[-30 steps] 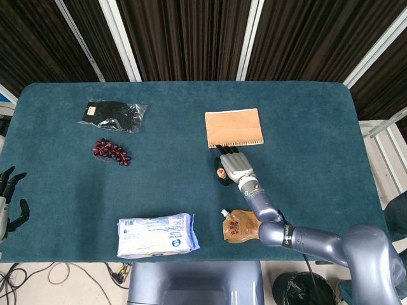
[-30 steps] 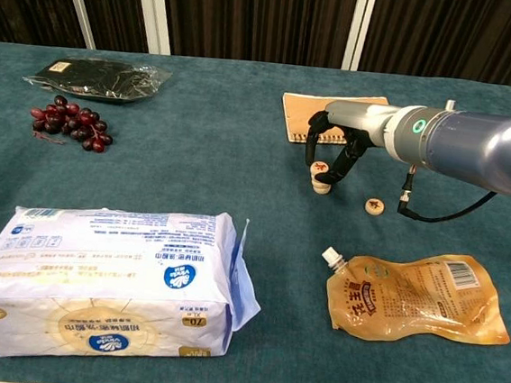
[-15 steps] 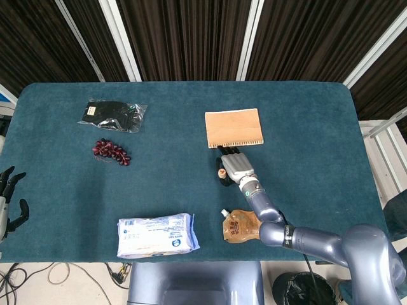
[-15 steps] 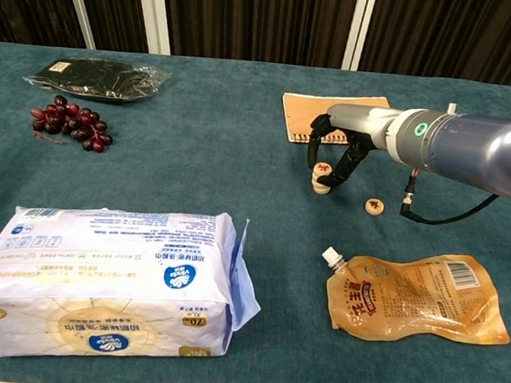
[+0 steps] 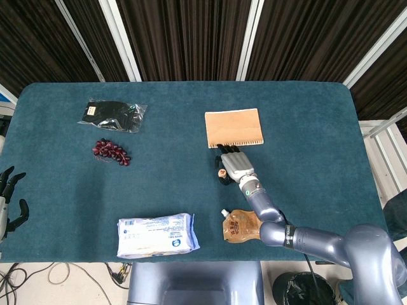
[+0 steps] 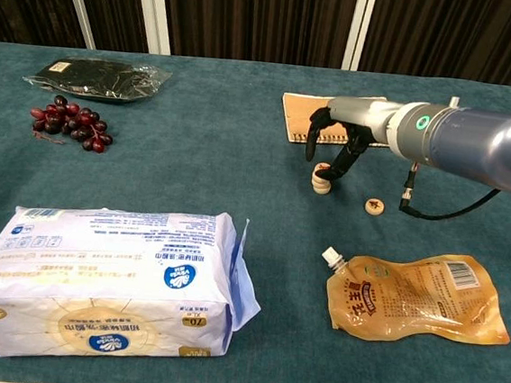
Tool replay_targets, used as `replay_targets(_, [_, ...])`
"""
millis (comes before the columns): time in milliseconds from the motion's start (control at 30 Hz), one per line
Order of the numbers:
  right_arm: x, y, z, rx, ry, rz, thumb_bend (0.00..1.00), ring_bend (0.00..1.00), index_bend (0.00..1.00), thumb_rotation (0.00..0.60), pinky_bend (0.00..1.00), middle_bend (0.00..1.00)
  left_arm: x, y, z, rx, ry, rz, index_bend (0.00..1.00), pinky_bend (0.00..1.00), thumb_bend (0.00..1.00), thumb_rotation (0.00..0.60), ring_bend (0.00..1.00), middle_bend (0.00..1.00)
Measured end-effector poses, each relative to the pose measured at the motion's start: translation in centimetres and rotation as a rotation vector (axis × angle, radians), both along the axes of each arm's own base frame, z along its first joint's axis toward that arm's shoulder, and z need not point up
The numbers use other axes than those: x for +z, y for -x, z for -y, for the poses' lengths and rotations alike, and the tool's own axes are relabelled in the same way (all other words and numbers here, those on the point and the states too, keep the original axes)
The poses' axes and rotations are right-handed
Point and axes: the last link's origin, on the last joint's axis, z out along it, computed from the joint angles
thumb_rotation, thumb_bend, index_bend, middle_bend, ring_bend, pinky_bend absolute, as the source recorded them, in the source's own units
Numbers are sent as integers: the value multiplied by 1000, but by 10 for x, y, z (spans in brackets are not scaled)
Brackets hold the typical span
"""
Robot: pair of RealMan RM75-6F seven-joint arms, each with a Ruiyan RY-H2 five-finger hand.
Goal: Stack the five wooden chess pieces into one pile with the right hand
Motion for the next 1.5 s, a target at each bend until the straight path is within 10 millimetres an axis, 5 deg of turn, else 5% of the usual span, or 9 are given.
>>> replay_targets(300, [34,-4,0,10,59,44,406,0,341,600,0,0,0,-1,0,-3,0,2,172,0,624,600,0,0])
replay_targets(633, [64,38,-50,-12,65,1,406,0,319,600,0,0,-1,-2,1,-5,-1,-1,172,0,624,600,0,0])
replay_targets(1067, [38,82,-70,-59,134,-11,406,0,319,600,0,0,0,-1,1,1,-3,2,172,0,624,600,0,0])
replay_targets(1500, [17,94,-68,-89,138,30,405,0,395,600,0,0,0,0,1,5,-1,3,172,0,624,600,0,0])
